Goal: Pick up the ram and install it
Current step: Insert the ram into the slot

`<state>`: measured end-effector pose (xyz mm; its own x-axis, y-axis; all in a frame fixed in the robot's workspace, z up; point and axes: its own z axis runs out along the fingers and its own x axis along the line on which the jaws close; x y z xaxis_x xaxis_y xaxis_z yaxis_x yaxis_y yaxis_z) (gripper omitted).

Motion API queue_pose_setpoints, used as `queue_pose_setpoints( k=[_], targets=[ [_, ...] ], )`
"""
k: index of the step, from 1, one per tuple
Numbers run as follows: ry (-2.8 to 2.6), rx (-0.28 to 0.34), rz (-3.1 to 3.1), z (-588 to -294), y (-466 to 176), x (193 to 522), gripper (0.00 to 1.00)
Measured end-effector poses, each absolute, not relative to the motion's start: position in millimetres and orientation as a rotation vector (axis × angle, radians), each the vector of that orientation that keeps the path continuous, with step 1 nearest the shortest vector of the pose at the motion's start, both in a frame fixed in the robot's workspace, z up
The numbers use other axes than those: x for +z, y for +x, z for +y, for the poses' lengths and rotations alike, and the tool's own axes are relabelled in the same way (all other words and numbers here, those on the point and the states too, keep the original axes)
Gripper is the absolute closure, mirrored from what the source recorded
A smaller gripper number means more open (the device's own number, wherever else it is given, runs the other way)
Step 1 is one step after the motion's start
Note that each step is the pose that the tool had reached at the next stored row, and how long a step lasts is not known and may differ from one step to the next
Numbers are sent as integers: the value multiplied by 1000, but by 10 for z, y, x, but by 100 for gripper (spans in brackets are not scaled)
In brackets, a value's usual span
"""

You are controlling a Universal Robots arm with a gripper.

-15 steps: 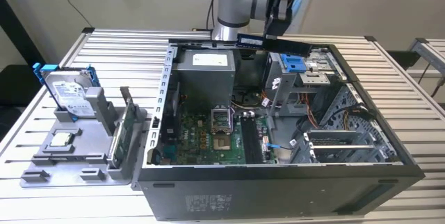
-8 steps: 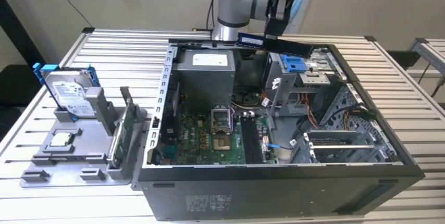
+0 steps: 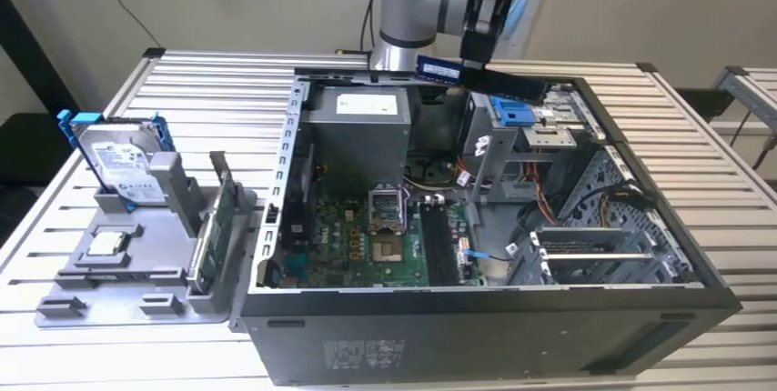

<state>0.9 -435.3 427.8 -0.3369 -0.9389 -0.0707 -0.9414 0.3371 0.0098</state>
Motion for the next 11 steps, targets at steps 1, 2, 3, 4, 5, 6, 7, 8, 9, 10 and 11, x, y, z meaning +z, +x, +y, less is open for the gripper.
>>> queue_pose_setpoints(
  k=[1, 2, 3, 4, 5, 6, 7, 8, 9, 10, 11],
  targets=[
    [-1767, 75, 2533, -4354, 9, 4278, 86],
    [-1756, 74, 2540, -4353, 9, 4277, 86],
    [-1746, 74, 2547, -4353, 9, 4276, 86],
    [-1735, 73, 2554, -4353, 9, 4276, 86],
    [-1724, 73, 2562, -4353, 9, 4276, 86],
    [-1714, 72, 2568, -4353, 9, 4276, 86],
    [-1704, 71, 2575, -4353, 9, 4275, 86],
    [-1694, 71, 2582, -4353, 9, 4275, 86],
    [-1685, 70, 2588, -4353, 9, 4274, 86],
    [-1676, 70, 2593, -4353, 9, 4274, 86],
    [-1667, 69, 2599, -4354, 8, 4273, 86]
  ],
)
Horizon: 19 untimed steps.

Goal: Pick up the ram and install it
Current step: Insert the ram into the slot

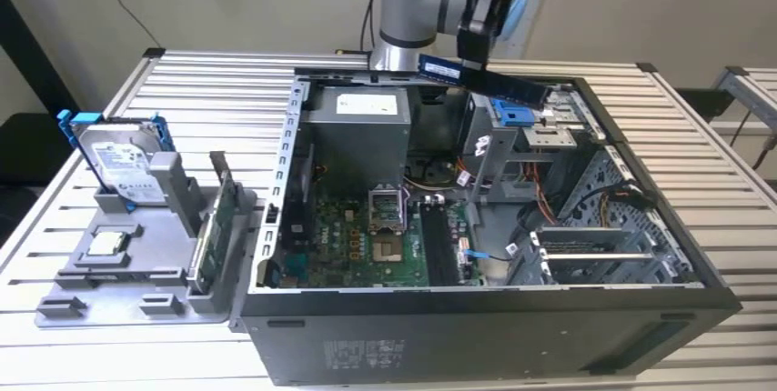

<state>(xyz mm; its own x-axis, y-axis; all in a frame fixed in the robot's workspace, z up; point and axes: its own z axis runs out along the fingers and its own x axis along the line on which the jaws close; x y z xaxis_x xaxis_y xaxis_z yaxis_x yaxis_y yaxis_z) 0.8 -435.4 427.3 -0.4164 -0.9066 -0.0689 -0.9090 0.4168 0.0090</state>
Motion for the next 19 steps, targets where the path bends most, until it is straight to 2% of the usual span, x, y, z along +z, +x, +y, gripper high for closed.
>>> queue_pose_setpoints(
  k=[19],
  targets=[
    [-1497, 59, 2700, -4355, -9, 4258, 86]
  ],
)
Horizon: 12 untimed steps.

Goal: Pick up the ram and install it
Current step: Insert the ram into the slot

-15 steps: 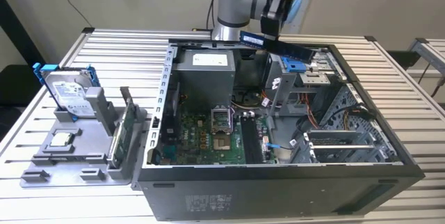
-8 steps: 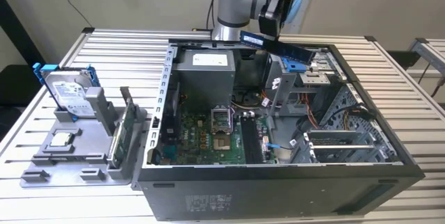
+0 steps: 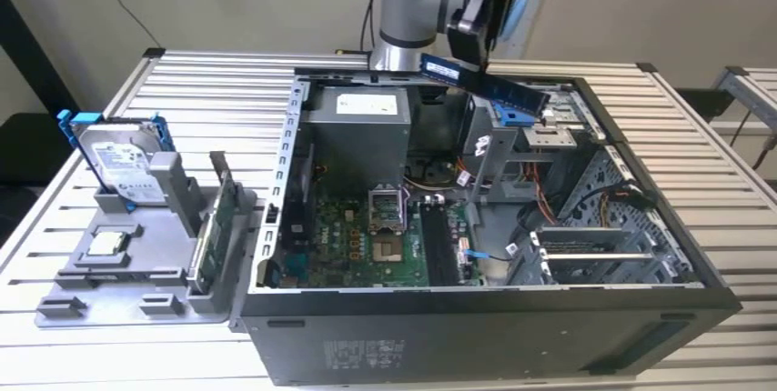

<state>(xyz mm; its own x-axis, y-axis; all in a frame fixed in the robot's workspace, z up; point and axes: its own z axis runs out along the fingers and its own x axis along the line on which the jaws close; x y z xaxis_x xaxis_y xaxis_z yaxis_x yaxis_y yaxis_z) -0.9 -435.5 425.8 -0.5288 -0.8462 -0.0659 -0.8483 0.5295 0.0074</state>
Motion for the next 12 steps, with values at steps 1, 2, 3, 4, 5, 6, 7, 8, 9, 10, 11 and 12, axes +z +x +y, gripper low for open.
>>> queue_pose_setpoints(
  k=[1, 2, 3, 4, 5, 6, 7, 8, 9, 10, 11, 12],
  targets=[
    [-1486, 59, 2706, -4355, -10, 4257, 86],
    [-1474, 58, 2712, -4355, -9, 4256, 86],
    [-1462, 57, 2719, -4355, -9, 4256, 86],
    [-1449, 57, 2725, -4355, -10, 4255, 86],
    [-1436, 56, 2732, -4355, -10, 4254, 86],
    [-1423, 55, 2739, -4355, -10, 4253, 86],
    [-1409, 55, 2746, -4355, -10, 4251, 86],
    [-1395, 54, 2753, -4355, -9, 4250, 86],
    [-1382, 54, 2760, -4355, -10, 4249, 86],
    [-1367, 53, 2767, -4355, -10, 4248, 86],
    [-1353, 53, 2773, -4355, -10, 4247, 86],
    [-1338, 52, 2780, -4355, -10, 4247, 86]
  ],
)
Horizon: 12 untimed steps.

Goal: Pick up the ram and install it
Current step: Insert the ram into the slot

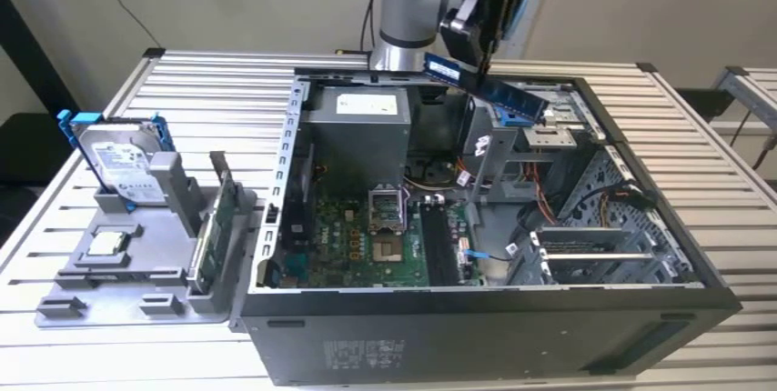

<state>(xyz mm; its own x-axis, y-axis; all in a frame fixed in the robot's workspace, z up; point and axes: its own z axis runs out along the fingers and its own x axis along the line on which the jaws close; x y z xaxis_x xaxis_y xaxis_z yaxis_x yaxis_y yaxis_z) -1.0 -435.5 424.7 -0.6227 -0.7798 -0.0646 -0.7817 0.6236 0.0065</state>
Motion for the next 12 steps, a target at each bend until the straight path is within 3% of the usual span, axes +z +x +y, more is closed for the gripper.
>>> queue_pose_setpoints(
  k=[12],
  targets=[
    [-1152, 47, 2860, -4355, -10, 4242, 86]
  ],
)
